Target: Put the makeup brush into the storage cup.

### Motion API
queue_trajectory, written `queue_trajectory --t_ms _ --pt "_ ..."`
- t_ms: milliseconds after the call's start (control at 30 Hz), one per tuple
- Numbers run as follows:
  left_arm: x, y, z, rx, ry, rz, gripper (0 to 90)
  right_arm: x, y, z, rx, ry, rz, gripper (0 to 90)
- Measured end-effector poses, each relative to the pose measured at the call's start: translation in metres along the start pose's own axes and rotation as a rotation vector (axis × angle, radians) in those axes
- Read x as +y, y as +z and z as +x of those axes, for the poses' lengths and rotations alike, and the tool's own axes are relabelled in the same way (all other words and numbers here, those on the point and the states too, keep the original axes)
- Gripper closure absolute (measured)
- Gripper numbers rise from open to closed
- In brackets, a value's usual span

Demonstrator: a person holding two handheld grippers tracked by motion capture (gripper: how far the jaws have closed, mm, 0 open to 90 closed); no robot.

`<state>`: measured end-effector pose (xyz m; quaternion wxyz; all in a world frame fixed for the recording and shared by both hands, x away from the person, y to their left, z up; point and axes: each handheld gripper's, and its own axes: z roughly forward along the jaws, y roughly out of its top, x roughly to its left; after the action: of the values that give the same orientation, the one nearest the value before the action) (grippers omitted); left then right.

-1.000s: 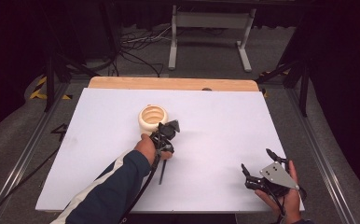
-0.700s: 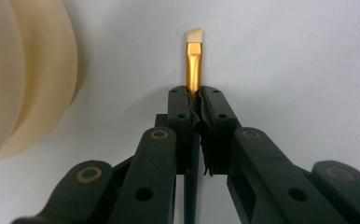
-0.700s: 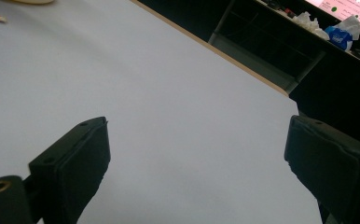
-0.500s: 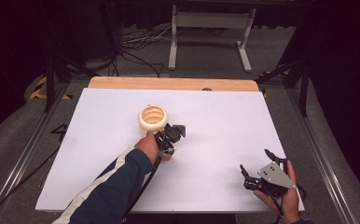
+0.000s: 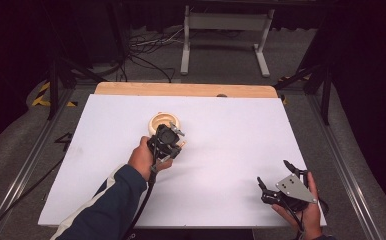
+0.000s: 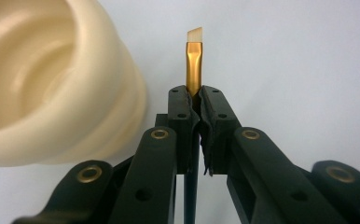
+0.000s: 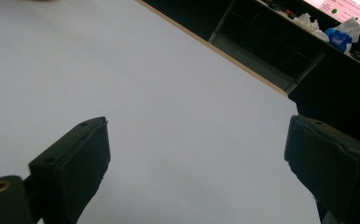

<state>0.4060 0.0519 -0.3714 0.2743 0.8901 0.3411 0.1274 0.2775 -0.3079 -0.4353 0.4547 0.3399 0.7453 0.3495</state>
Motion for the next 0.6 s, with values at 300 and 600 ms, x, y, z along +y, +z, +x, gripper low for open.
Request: queue_trajectory --t_ms 300,600 --pt "0.008 -0.045 0.01 0.02 -0.007 -0.223 83.4 -0.001 -0.001 -0.002 0.005 0.016 -0.008 7.3" --pt "0.015 -0.069 0.016 0.017 0.022 -0.378 83.4 -0.001 -0.001 -0.002 0.004 0.013 -0.011 7.3"
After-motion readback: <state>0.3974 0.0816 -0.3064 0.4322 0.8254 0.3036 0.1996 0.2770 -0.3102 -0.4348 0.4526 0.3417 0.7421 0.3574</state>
